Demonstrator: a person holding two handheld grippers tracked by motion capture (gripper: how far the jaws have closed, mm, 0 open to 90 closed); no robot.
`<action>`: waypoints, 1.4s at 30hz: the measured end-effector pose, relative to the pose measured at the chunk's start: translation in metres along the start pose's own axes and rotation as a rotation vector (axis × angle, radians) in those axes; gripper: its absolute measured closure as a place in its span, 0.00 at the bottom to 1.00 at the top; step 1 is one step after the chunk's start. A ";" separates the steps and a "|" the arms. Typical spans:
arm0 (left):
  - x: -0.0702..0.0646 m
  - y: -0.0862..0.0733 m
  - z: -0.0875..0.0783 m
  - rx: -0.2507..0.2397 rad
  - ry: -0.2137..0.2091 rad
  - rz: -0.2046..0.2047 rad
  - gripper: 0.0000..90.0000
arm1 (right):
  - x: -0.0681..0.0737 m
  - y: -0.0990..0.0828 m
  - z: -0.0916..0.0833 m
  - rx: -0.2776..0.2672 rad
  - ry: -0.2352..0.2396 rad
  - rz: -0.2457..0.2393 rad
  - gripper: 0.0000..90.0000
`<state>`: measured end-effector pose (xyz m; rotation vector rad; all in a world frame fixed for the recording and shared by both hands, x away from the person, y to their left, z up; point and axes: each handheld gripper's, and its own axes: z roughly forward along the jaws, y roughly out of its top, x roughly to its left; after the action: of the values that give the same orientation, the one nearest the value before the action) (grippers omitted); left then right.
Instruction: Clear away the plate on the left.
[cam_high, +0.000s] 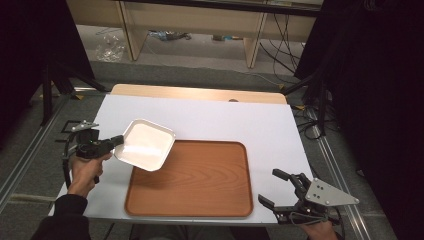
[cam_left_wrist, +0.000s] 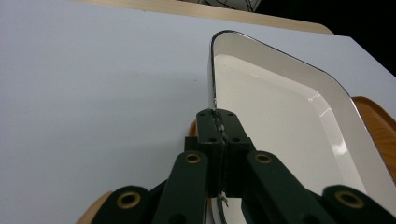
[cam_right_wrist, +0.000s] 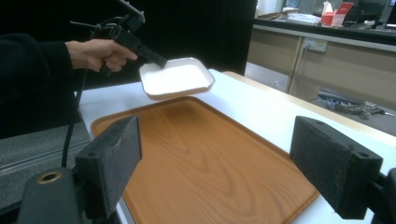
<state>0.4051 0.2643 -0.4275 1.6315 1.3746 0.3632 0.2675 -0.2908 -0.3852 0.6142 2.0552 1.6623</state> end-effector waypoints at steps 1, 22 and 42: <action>-0.003 -0.001 0.001 0.001 -0.008 0.002 0.98 | -0.001 0.000 0.000 0.007 0.005 0.002 0.20; -0.062 -0.032 -0.007 0.007 -0.086 -0.012 0.98 | 0.000 0.000 0.000 0.002 0.013 0.005 0.20; -0.100 -0.053 0.019 0.097 -0.147 0.052 0.98 | 0.000 0.000 0.000 0.018 0.017 -0.001 0.20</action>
<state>0.3543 0.1638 -0.4459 1.7403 1.2576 0.2047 0.2671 -0.2908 -0.3850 0.6073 2.0844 1.6558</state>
